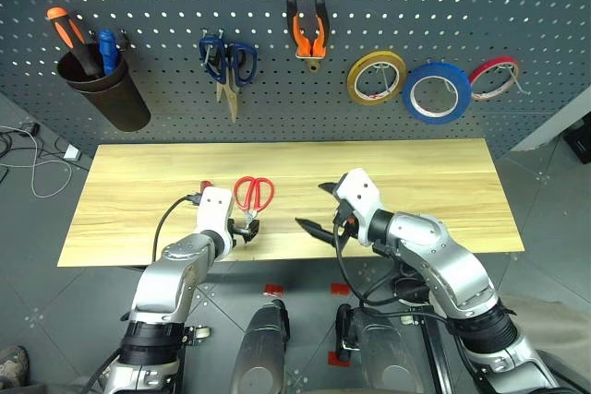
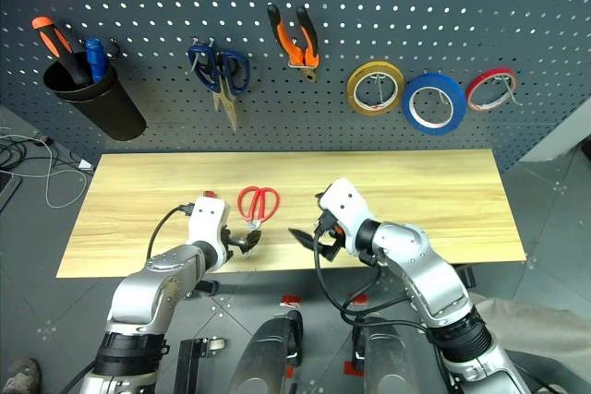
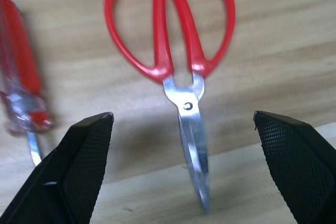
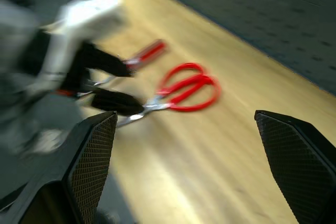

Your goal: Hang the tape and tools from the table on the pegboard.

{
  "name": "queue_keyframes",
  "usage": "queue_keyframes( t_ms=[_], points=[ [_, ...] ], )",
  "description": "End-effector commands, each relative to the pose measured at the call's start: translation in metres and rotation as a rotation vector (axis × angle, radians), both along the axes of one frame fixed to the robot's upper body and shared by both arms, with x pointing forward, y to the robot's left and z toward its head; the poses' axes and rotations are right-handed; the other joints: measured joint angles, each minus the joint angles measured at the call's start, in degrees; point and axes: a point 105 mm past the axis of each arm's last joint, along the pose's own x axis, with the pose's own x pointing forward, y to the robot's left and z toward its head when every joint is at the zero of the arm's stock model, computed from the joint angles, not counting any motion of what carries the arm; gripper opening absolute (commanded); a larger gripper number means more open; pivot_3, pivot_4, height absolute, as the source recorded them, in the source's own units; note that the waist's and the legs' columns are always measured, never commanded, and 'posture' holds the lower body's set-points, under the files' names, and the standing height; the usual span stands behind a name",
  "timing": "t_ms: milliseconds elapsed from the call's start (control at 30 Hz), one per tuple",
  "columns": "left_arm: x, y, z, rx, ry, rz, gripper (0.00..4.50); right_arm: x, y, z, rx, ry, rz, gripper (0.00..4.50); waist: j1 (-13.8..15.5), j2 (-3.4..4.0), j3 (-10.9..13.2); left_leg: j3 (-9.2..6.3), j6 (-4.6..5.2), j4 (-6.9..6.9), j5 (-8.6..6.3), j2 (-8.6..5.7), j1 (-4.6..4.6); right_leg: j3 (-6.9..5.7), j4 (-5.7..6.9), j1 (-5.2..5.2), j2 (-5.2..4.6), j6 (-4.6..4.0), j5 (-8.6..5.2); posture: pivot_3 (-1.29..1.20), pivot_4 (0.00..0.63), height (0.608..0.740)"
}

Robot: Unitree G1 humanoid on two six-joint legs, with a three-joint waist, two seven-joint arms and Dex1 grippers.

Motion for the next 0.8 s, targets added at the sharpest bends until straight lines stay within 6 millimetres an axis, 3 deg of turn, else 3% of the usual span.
queue_keyframes(
  t_ms=[33,133,500,667,800],
  points=[
    [0.001,-0.011,-0.015,0.004,0.063,-0.036,4.50,-0.016,0.008,0.013,0.006,-0.032,0.117,4.47,0.04,-0.01,0.00,0.01,0.00,0.01,0.00,-0.01,-0.01,0.00,-0.02,0.00,-0.01,0.00,0.00,0.02,0.322,0.740],
    [0.009,-0.011,-0.020,-0.005,0.079,-0.005,3.93,-0.017,0.008,0.014,-0.010,-0.030,0.133,4.50,0.12,-0.03,-0.01,0.01,0.00,0.04,0.00,-0.06,-0.01,0.00,-0.01,0.03,-0.05,0.00,0.01,0.01,0.320,0.740],
    [0.011,-0.014,-0.036,-0.021,0.184,-0.018,0.49,-0.028,-0.013,0.012,-0.103,0.003,0.210,4.50,0.07,-0.02,-0.05,-0.02,-0.05,0.07,0.03,-0.09,0.07,-0.04,0.01,0.14,-0.09,0.01,0.01,-0.02,0.308,0.740],
    [0.017,-0.008,-0.027,-0.021,0.140,-0.018,0.34,-0.025,-0.022,0.013,-0.110,0.017,0.194,4.50,0.08,0.01,-0.10,-0.02,-0.14,0.10,0.08,-0.09,0.09,-0.04,0.02,0.15,-0.09,0.01,0.02,-0.03,0.291,0.740],
    [0.018,-0.007,0.007,0.000,-0.092,-0.055,0.34,-0.019,-0.030,0.021,-0.115,-0.062,0.111,4.50,0.00,-0.01,-0.11,0.01,-0.18,0.12,0.10,-0.09,0.07,0.00,0.00,0.14,-0.10,0.01,0.04,-0.04,0.284,0.740]
  ],
)
